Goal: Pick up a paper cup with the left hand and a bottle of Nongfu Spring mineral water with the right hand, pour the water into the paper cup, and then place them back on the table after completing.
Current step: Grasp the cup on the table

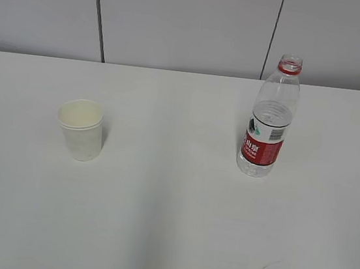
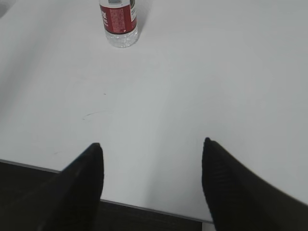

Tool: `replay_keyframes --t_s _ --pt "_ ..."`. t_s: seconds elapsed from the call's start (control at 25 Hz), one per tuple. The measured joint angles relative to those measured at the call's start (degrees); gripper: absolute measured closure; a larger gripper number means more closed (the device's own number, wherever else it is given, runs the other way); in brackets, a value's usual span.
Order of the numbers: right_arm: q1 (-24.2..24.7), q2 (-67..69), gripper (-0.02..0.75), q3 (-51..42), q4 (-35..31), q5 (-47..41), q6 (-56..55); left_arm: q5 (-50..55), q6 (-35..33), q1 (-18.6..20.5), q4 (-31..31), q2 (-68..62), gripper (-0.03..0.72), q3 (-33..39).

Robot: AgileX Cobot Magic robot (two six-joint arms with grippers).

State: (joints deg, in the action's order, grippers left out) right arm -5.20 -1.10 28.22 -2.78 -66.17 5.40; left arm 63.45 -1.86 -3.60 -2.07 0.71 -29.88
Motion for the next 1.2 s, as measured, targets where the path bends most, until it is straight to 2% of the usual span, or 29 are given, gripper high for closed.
replay_keyframes --t_s 0.8,1.0,1.08,1.2 --pt "0.0 0.0 0.262 0.1 0.0 0.2 0.0 0.0 0.0 0.0 -0.1 0.0 0.315 0.0" --pt "0.0 0.0 0.262 1.3 -0.2 6.1 0.0 -0.3 0.0 0.0 -2.1 0.0 0.315 -0.3" --pt "0.0 0.1 0.262 1.3 -0.7 9.0 -0.1 -5.1 0.0 0.0 -2.8 0.0 0.315 -1.2" --pt "0.0 1.8 0.262 1.3 -1.3 14.8 -0.2 -19.0 0.0 0.0 -3.0 -0.8 0.315 -2.1"
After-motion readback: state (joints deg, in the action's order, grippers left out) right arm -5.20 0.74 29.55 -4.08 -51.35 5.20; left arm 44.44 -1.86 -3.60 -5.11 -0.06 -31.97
